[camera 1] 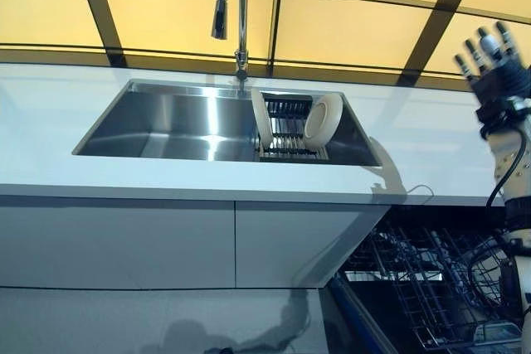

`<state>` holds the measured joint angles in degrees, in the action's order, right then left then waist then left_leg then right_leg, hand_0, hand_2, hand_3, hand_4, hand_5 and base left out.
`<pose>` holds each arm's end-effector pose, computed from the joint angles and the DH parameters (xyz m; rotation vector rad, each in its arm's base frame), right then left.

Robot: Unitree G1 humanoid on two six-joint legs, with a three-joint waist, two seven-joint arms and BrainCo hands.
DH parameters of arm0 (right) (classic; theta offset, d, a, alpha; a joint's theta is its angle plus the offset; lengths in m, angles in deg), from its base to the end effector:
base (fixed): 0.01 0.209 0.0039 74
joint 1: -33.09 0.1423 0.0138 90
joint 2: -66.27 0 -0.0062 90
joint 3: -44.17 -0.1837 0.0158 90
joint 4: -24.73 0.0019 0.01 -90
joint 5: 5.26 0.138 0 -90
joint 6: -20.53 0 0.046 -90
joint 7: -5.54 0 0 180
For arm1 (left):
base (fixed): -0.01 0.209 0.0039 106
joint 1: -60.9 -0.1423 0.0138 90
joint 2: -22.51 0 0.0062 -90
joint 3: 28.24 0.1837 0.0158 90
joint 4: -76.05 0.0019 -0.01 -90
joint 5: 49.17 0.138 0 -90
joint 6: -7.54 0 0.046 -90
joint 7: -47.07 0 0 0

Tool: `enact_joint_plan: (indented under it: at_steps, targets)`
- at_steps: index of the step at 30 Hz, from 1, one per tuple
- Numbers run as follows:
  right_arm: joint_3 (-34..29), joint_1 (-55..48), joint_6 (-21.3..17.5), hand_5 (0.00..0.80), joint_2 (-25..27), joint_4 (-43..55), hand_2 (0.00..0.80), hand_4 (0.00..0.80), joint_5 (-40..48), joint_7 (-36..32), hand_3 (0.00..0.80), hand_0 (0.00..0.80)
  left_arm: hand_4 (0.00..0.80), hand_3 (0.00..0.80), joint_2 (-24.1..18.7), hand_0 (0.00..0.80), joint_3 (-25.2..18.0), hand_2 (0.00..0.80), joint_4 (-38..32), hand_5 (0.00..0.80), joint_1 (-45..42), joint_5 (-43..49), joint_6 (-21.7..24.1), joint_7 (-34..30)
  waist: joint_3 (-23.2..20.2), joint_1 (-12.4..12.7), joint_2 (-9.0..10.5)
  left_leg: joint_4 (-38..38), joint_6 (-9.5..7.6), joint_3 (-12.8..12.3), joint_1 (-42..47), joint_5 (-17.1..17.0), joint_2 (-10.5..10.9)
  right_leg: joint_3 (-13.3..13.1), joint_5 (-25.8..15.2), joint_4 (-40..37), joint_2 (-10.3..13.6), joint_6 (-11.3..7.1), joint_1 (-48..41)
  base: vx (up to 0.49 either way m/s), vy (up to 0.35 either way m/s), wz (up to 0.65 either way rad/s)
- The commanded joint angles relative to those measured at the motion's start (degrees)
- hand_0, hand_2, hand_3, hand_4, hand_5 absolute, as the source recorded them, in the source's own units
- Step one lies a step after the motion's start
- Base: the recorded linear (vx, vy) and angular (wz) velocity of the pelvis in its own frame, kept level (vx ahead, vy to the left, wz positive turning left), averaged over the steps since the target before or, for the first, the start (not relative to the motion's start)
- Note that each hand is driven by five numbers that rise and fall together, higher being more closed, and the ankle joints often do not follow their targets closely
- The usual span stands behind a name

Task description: Take plates into dishwasher

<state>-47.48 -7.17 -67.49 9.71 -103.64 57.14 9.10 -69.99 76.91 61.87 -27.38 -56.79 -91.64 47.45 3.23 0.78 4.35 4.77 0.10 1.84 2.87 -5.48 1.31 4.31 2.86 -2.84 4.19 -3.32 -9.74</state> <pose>0.3039 -0.3226 0.2462 0.4097 -0.3793 -0.2567 0.0580 0.2521 -0.1119 0.3431 1.4648 0.1105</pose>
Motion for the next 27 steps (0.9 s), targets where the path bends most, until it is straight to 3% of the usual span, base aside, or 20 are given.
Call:
enact_joint_plan:
  at_steps: [1, 2, 4, 5, 6, 8, 10, 14, 18, 20, 21, 22, 27]
  targets:
    - [9.42, 10.02, -2.89, 0.0, 4.84, -4.06, 0.0, 0.0, -6.19, 5.59, 0.0, 0.0, 0.0, 0.0, -2.45, 0.0, 3.4, 0.0, 1.79, 0.0, 1.89, 0.57, -0.17, -0.09, -0.23, 1.96, -0.72, -5.6, -1.32, 1.51, -0.28, 5.62, -0.83, -0.62, -6.5, 28.81, 3.63, -3.88, 14.96, 0.009, 0.03, -0.15]
    - [11.27, 10.94, -3.09, 0.0, 5.18, -4.66, 0.0, 0.0, -9.47, 6.59, 0.0, 0.0, 0.0, 0.0, -3.27, 0.0, 3.64, 0.0, 0.89, 0.0, 1.99, -0.1, -0.41, -0.17, 0.79, 1.75, -0.66, -5.61, -1.17, 1.74, 0.13, 5.59, -0.63, -1.52, -8.57, 29.89, 4.07, -4.08, 17.76, 0.032, -0.029, -0.19]
    - [15.44, 13.94, -2.71, 0.0, 4.7, -7.59, 0.0, 0.0, -17.06, 6.38, 0.0, 0.0, 0.0, 0.0, -4.16, 0.0, 3.96, 0.0, -0.03, 0.0, 2.51, -4.22, 0.48, -0.09, 1.78, 2.29, -0.08, -6.65, 0.37, 0.2, 0.81, 6.16, -1.38, 0.62, -10.07, 17.62, 7.82, -3.84, 17.32, 0.041, -0.139, -0.09]
    - [16.1, 14.69, -2.62, 0.0, 4.58, -8.31, 0.0, 0.0, -17.8, 6.04, 0.0, 0.0, 0.0, 0.0, -4.07, 0.0, 3.79, 0.0, -0.03, 0.0, 2.7, -4.83, 0.74, 0.05, 1.99, 2.31, -0.24, -6.93, 0.54, -0.07, 0.91, 6.42, -1.71, 1.13, -10.22, 15.81, 7.99, -3.82, 16.73, 0.003, -0.209, -0.08]
    - [17.98, 17.05, -1.29, 0.0, 3.74, -10.65, 0.0, 0.0, -20.16, 5.65, 0.0, 0.0, 0.0, 0.0, -4.05, 0.0, 2.73, 0.0, -0.71, 0.0, 4.1, -6.48, 0.62, 0.87, 2.36, 2.54, 0.05, -7.56, 1.03, -1.36, 0.21, 6.91, -3.67, 1.07, -8.25, 10.67, 6.95, -3.48, 14.97, -0.028, -0.221, -0.15]
    - [19.83, 18.73, 4.36, 0.0, 3.61, -11.78, 0.0, 0.0, -21.09, 3.54, 0.0, 0.0, 0.0, 0.0, -3.15, 0.0, 1.72, 0.0, -1.3, 0.0, 5.04, -8.46, -0.56, 2.31, 2.1, 3.08, 0.48, -7.04, 2.58, -3.6, -0.06, 5.54, -6.2, 3.44, -7.66, 7.65, 6.18, -3.56, 12.46, -0.026, -0.226, -0.04]
    - [21.01, 18.66, 7.71, 0.0, 3.83, -13.45, 0.0, 0.0, -20.95, 0.62, 0.0, 0.0, 0.0, 0.0, -1.83, 0.0, 1.52, 0.0, -0.96, 0.0, 5.06, -5.5, -0.62, 1.57, 1.94, 3.66, 1.11, -6.31, 2.99, -3.37, -0.41, 4.58, -6.76, 3.86, -7.6, 5.18, 5.67, -3.22, 10.07, 0.063, -0.149, 0.1]
    - [23.16, 19.37, 10.19, 0.0, 2.97, -16.99, 0.0, 0.0, -22.89, -6.21, 0.0, 0.0, 0.0, 0.0, -1.1, 0.0, 1.22, 0.0, 0.59, 0.0, 5.13, -5.25, -1.52, 2.55, 0.85, 4.07, 1.57, -4.24, 3.55, -2.65, 0.34, 4.08, -7.27, 4.93, -6.75, 3.57, 5.5, -2.82, 7.95, 0.11, -0.076, 0.22]
    - [24.57, 19.45, 11.63, 0.0, 2.37, -16.04, 0.0, 0.0, -22.22, -7.83, 0.0, 0.0, 0.0, 0.0, -0.74, 0.0, 1.42, 0.0, 0.6, 0.0, 4.45, -4.75, -1.79, 3.24, 0.96, 3.94, 1.13, -3.91, 4.09, -1.97, 1.06, 4.03, -7.68, 5.44, -5.66, 4.9, 5.52, -2.48, 7.9, 0.105, -0.045, -0.02]
    - [25.26, 20.55, 11.23, 0.0, 0.75, -16.27, 0.0, 0.0, -22.18, -7.68, 0.0, 0.0, 0.0, 0.0, -0.53, 0.0, 0.23, 0.0, 1.03, 0.0, 3.13, -6.12, -0.81, 4.7, 1.37, 4.49, 1.84, -10.49, 4.91, -1.81, -0.26, 5.77, -7.35, 5.33, -5.58, 3.81, 5.38, -1.44, 7.29, 0.128, -0.064, -0.03]
    - [25.8, 20.79, 10.69, 0.0, 0.41, -16.14, 0.0, 0.0, -22.53, -6.76, 0.0, 0.0, 0.0, 0.0, -0.34, 0.0, -0.4, 0.0, 0.97, 0.0, 2.49, -4.82, 0.15, 4.6, 2.05, 5.03, 1.9, -15.95, 5.24, -0.71, -3.04, 4.87, -6.62, 4.88, -5.58, 3.63, 5.15, -0.94, 6.97, 0.118, -0.032, -0.04]
    - [26.2, 20.61, 10.62, 0.0, -0.16, -14.76, 0.0, 0.0, -22.27, -4.56, 0.0, 0.0, 0.0, 0.0, -0.4, 0.0, -0.06, 0.0, 0.28, 0.0, 2.08, -4.16, 0.53, 4.19, 2.67, 5.64, 1.52, -16.23, 5.77, 0.3, -5.23, 3.29, -6.01, 4.52, -5.68, 3.5, 4.76, -0.85, 6.51, 0.125, 0.014, -0.08]
    - [25.76, 18.52, 12.27, 0.0, -1.24, -6.52, 0.0, 0.0, -22.17, 1.24, 0.0, 0.0, 0.0, 0.0, -0.8, 0.0, 2.99, 0.0, -2.11, 0.0, 2.83, -4.76, -0.42, 2.58, 4.08, 4.93, -0.09, -4.77, 4.39, -1.18, -3.19, 1.66, -5.92, 4.4, -7.64, 3.03, 5.53, -2.76, 8.25, 0.091, 0.067, 0.01]
